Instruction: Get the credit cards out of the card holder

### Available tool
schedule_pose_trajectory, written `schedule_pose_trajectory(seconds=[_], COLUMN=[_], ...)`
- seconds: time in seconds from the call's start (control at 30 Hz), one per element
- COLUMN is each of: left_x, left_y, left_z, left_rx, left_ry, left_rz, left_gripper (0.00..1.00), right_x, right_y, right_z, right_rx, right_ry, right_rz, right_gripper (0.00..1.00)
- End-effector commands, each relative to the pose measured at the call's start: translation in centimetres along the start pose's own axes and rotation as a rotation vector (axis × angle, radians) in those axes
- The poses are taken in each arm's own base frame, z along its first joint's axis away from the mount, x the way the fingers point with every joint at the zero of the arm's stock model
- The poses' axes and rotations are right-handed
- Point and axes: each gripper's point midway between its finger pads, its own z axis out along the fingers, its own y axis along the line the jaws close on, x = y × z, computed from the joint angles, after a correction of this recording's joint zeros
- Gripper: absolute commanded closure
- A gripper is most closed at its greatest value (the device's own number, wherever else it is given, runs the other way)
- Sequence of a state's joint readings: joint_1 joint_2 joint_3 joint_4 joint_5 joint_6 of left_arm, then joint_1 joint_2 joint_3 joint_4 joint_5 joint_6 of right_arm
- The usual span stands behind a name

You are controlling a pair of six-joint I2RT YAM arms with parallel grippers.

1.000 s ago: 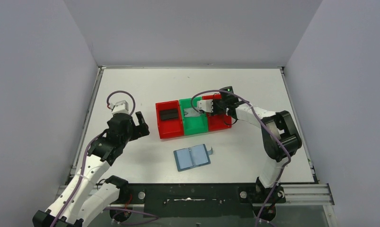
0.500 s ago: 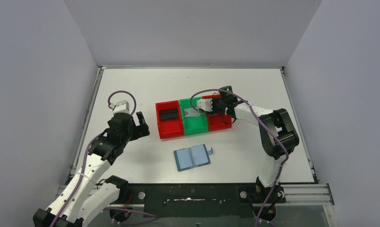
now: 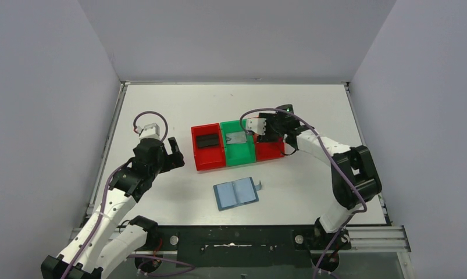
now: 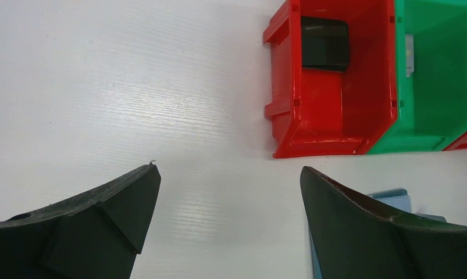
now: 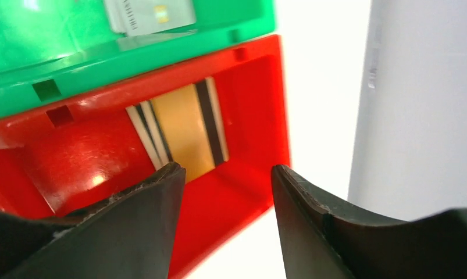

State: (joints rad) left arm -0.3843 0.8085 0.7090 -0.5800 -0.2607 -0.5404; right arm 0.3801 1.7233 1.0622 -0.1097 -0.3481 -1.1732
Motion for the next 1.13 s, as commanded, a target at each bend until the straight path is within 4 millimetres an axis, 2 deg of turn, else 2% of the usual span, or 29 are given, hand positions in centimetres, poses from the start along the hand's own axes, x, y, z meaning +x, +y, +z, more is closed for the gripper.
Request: schedule_pose_trajectory(seconds=[0.0, 0.1, 0.13, 0.23, 0.27, 0.3, 0.37, 0.47, 0.53, 0.63, 0.8, 0.9, 1.1], left_x=[-1.5, -1.7, -1.8, -2.7, -3.1, -3.5, -4.2, -5.2, -6.0, -6.7, -8.4, -8.1, -8.6], left_y=[-0.8, -0.7, -0.5, 0.0, 0.0, 0.1, 0.2, 1.3, 2.4, 3.3, 4.8, 5.6, 5.1], left_z=[-0.2, -0.3, -0.3, -0.6, -0.7, -0.8, -1.2, -2.0, -2.8, -3.5, -4.6, -4.7, -4.9], left_rx=[0.035, 0.029, 0.02, -0.01, -0.015, -0.017, -0.018, -0.073, -0.127, -0.167, -0.252, -0.288, -0.256], left_ry=[-0.057, -0.067, -0.074, -0.115, -0.137, -0.157, -0.192, -0.249, -0.296, -0.346, -0.421, -0.428, -0.448], left_rz=[-0.006, -0.009, -0.014, -0.035, -0.045, -0.056, -0.069, -0.096, -0.13, -0.172, -0.178, -0.181, -0.164], left_gripper=[0.06, 0.06, 0.06, 0.06, 0.06, 0.06, 0.06, 0.06, 0.06, 0.06, 0.05, 0.05, 0.05], right_x=[-3.9, -5.8, -6.2, -6.9, -6.9, -6.5, -5.7, -2.7, 0.5, 3.3, 4.1, 4.7, 5.0], right_y=[-5.9, -8.0, -8.5, -10.5, -10.6, -10.2, -8.8, -6.1, -3.1, -0.6, 0.2, 0.4, 0.5], right_z=[-5.0, -8.8, -10.1, -15.7, -17.5, -18.8, -20.6, -22.3, -22.8, -24.6, -26.7, -27.2, -27.6], right_rx=[0.244, 0.407, 0.465, 0.684, 0.728, 0.757, 0.798, 0.863, 0.914, 1.049, 1.092, 1.113, 1.131], right_ry=[-0.151, -0.243, -0.276, -0.407, -0.462, -0.501, -0.547, -0.471, -0.291, -0.206, -0.141, -0.089, -0.064], right_rz=[0.057, 0.135, 0.188, 0.537, 0.655, 0.758, 0.945, 1.264, 1.436, 1.555, 1.529, 1.52, 1.531], right_gripper=[0.42, 0.39, 0.32, 0.22, 0.19, 0.11, 0.04, 0.02, 0.02, 0.02, 0.02, 0.02, 0.02])
